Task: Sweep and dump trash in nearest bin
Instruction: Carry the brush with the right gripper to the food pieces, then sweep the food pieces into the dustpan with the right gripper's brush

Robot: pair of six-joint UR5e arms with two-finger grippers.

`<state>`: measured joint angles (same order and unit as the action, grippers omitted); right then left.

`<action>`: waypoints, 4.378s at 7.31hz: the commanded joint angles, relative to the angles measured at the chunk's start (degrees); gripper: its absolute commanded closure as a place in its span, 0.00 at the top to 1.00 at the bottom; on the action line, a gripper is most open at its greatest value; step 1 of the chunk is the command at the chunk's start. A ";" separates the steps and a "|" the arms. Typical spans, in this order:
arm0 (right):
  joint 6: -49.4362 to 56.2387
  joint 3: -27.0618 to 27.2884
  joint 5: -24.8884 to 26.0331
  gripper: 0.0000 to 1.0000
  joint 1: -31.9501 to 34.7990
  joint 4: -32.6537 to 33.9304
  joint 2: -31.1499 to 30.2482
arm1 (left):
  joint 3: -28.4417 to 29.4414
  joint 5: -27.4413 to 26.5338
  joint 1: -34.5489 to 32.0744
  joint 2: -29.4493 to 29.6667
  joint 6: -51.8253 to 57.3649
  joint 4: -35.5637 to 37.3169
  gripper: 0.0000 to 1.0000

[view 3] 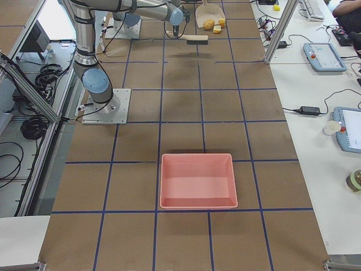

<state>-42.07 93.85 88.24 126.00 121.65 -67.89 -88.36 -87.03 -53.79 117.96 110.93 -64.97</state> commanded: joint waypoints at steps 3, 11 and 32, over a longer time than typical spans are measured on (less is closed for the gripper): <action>-0.47 -19.99 -0.96 0.10 -0.32 -8.53 12.76 | -0.14 0.02 0.00 -0.01 -0.54 0.02 0.00; -3.80 -36.79 -2.72 0.12 1.17 -8.45 25.43 | -0.50 0.02 -0.09 -0.01 -1.60 0.02 0.00; -9.16 -44.53 -4.04 0.13 6.79 -2.12 34.59 | -1.02 -0.07 -0.09 -0.10 -1.95 0.81 0.00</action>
<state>-49.82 50.02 84.25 131.86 119.17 -33.36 -89.32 -87.10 -53.88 117.86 108.99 -64.19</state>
